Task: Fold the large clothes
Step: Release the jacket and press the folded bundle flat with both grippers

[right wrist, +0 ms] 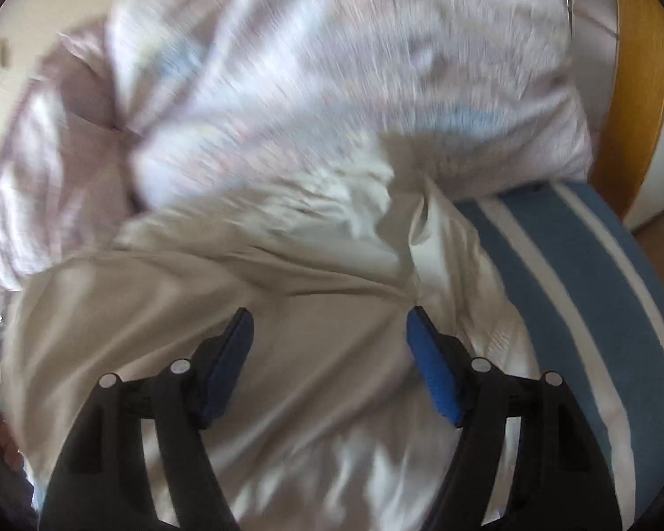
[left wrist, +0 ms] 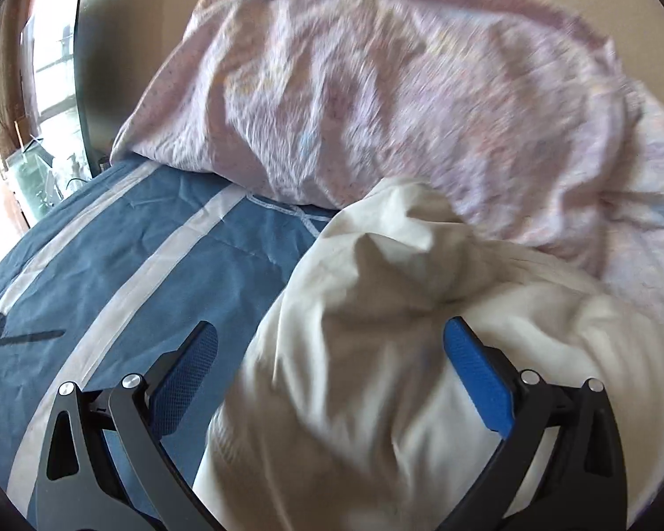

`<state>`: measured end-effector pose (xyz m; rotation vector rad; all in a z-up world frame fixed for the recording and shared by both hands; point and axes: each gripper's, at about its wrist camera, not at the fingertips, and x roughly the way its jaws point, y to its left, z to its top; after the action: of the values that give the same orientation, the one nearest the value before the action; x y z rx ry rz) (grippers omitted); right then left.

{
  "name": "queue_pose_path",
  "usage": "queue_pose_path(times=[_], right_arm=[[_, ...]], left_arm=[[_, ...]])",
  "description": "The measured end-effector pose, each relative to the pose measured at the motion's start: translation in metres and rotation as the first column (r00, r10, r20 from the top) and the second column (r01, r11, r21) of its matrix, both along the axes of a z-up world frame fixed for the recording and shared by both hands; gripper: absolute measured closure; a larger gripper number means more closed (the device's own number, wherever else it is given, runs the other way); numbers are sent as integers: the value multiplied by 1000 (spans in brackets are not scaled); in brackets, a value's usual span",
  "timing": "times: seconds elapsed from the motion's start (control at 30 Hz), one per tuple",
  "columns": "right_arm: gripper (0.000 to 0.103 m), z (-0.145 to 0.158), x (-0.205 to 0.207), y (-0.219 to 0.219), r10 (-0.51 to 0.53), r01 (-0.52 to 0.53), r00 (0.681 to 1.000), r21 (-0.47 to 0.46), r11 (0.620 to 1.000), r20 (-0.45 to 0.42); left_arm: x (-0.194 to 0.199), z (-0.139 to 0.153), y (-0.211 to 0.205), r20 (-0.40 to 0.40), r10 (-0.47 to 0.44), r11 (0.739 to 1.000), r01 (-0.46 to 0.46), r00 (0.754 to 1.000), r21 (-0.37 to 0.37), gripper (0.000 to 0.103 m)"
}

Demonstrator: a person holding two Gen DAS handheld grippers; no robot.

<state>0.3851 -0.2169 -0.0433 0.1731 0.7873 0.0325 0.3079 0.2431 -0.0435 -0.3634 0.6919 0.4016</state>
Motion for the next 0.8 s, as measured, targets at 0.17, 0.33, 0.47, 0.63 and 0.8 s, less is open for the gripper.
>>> queue_pose_path(times=[0.17, 0.33, 0.47, 0.63, 0.8], right_arm=[[27, -8, 3, 60, 69, -77, 996, -179, 981, -54], [10, -35, 21, 71, 8, -34, 996, -313, 949, -84], [16, -21, 14, 39, 11, -25, 995, -135, 991, -104], [17, 5, -29, -37, -44, 59, 997, 260, 964, -62], [16, -3, -67, -105, -190, 230, 973, 461, 857, -133]], left_arm=[[-8, 12, -49, -9, -98, 994, 99, 995, 54, 1], [14, -5, -81, -93, -72, 980, 88, 993, 179, 1], [3, 1, -71, -68, -79, 991, 85, 995, 100, 1], [-46, 9, -32, 32, -107, 985, 110, 994, -134, 1], [-95, 1, 12, 74, -46, 932, 70, 996, -356, 1]])
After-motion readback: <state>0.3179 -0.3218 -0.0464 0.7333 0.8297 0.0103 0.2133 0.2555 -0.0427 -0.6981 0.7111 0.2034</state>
